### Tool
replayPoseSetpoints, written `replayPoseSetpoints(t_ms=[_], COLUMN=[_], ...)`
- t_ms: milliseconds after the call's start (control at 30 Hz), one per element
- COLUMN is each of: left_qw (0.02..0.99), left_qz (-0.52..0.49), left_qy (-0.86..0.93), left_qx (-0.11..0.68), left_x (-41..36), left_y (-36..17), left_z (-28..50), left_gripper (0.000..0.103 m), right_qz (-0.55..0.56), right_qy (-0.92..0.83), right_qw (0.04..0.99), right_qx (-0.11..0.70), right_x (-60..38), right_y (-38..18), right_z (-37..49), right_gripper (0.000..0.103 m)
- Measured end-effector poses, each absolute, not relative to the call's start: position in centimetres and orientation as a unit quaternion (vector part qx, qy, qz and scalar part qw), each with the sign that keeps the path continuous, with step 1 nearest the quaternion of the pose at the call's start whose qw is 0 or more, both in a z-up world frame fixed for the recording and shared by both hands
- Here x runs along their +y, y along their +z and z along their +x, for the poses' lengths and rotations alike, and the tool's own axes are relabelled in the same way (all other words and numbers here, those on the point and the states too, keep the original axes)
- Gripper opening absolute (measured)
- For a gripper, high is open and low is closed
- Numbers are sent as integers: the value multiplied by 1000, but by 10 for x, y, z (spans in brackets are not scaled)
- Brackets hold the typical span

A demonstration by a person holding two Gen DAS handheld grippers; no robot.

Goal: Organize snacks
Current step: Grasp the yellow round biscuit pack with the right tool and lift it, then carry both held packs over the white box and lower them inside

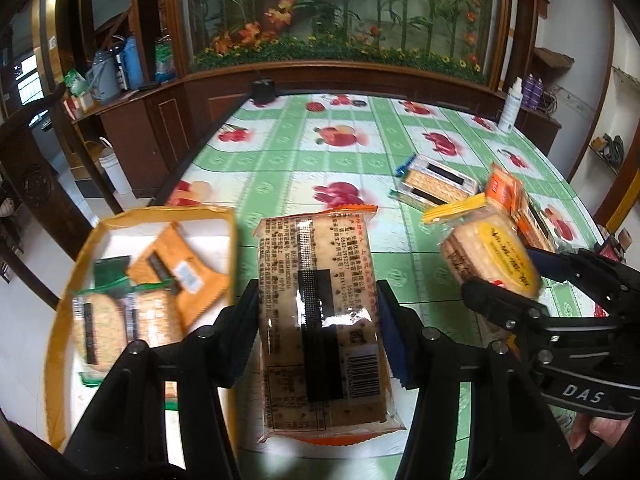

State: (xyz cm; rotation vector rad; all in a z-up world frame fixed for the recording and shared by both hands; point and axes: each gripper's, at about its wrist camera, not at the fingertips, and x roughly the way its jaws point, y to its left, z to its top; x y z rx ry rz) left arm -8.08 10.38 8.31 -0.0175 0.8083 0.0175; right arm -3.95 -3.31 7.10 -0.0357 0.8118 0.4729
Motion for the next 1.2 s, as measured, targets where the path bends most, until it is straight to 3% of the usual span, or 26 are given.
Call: replayPoseSetpoints(t_ms=[767, 1200], left_qw=[912, 896], left_qz=[-55, -53], left_qy=[111, 119], left_qx=[391, 424], left_x=[253, 273], left_y=[93, 60], left_z=[-108, -108], left_gripper=[57, 57], right_qz=[-104, -115], right_qy=[326, 349], right_qw=[863, 838], right_qx=[373, 404], right_x=[114, 166], right_y=[81, 56], right_z=[-26, -10], right_gripper=[68, 68])
